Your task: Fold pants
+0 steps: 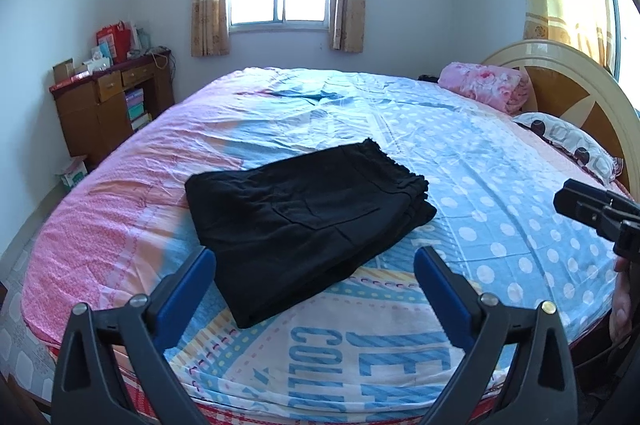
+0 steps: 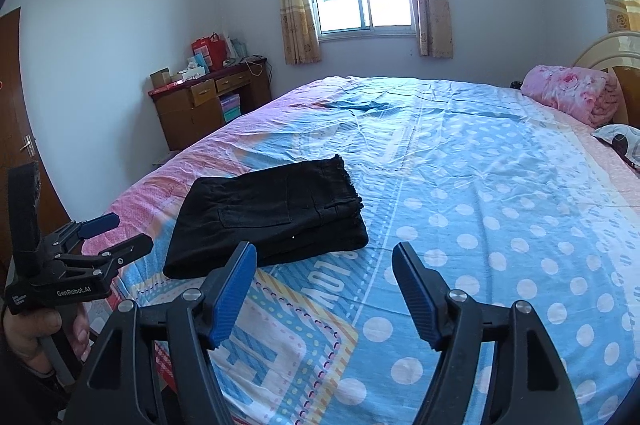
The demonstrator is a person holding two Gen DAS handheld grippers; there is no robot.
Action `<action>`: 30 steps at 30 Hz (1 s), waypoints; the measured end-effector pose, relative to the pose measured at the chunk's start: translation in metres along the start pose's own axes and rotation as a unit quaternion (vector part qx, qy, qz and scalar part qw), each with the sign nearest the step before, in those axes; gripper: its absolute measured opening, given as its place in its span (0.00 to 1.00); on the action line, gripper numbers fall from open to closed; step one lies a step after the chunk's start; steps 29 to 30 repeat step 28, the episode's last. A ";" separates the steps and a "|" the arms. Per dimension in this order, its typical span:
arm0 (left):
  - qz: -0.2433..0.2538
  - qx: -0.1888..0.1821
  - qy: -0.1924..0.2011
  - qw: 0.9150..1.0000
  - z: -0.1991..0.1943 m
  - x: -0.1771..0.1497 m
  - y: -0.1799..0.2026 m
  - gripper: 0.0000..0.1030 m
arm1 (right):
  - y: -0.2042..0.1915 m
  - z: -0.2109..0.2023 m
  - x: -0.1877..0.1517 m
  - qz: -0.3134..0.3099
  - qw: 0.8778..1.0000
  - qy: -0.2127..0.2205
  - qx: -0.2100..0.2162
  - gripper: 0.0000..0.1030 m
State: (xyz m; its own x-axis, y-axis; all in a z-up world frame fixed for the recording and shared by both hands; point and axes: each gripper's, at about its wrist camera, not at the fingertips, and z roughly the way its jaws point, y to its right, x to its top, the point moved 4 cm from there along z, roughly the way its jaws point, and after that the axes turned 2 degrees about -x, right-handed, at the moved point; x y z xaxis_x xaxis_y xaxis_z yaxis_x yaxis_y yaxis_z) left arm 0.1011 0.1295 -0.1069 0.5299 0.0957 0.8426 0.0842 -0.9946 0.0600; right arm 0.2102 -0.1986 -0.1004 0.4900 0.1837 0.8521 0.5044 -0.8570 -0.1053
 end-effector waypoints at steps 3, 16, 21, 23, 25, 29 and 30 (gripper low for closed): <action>0.003 0.004 0.010 1.000 -0.004 0.003 0.002 0.99 | -0.003 -0.003 0.001 -0.004 1.000 0.005 -0.001 0.70; 0.015 0.023 0.017 0.999 -0.008 0.007 0.004 1.00 | -0.010 -0.009 0.002 -0.019 1.000 0.011 -0.002 0.70; 0.005 0.020 0.013 1.000 -0.006 0.004 0.001 1.00 | -0.011 -0.010 0.001 -0.021 1.000 0.009 -0.002 0.70; 0.004 0.021 0.015 1.000 -0.006 0.003 0.000 1.00 | -0.013 -0.011 0.000 -0.022 1.000 0.009 -0.002 0.70; 0.008 0.024 0.019 0.999 -0.007 0.003 0.000 1.00 | -0.014 -0.011 -0.001 -0.023 1.000 0.009 -0.001 0.70; 0.009 0.014 0.018 1.000 -0.007 0.003 0.001 1.00 | -0.013 -0.013 -0.001 -0.023 1.000 0.009 -0.001 0.70; 0.009 0.014 0.018 1.000 -0.007 0.003 0.001 1.00 | -0.013 -0.013 -0.001 -0.023 1.000 0.009 -0.001 0.70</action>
